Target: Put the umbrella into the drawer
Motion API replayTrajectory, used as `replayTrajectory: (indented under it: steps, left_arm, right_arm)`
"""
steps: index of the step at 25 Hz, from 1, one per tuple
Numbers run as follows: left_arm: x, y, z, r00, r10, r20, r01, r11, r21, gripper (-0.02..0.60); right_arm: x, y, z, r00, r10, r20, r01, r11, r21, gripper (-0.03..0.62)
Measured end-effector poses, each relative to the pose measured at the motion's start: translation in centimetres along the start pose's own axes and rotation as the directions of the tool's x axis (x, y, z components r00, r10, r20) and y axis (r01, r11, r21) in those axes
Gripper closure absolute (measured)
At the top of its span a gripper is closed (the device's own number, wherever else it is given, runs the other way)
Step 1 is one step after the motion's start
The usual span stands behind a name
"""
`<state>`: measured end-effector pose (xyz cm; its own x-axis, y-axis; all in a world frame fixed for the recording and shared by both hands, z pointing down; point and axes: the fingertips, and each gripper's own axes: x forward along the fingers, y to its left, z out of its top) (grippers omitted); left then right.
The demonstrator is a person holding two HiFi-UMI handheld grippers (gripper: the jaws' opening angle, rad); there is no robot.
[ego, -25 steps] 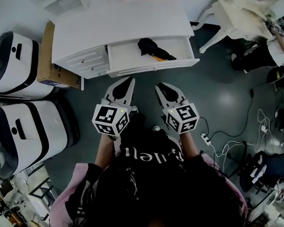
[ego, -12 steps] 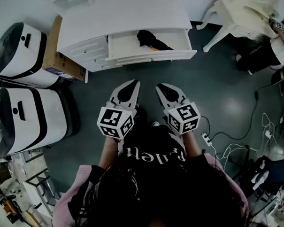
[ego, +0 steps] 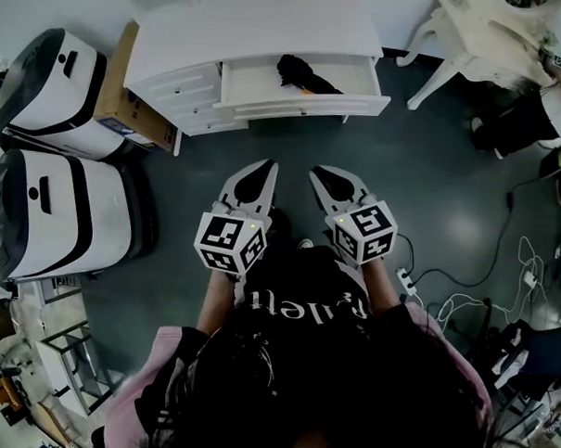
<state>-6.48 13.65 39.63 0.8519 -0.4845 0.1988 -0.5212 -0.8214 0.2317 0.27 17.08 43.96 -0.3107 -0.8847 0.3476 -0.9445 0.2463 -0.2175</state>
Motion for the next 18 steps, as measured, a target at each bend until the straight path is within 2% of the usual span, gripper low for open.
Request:
replayTrajectory:
  steps: [18]
  left_arm:
    - [-0.6,-2.8,-0.7,1.000,-0.022,-0.002,0.022,1.000,0.016,0.566]
  right_arm:
    - [-2.4,0.2,-1.5,1.000,0.001,-0.012,-0.001,1.000,0.007,0.535]
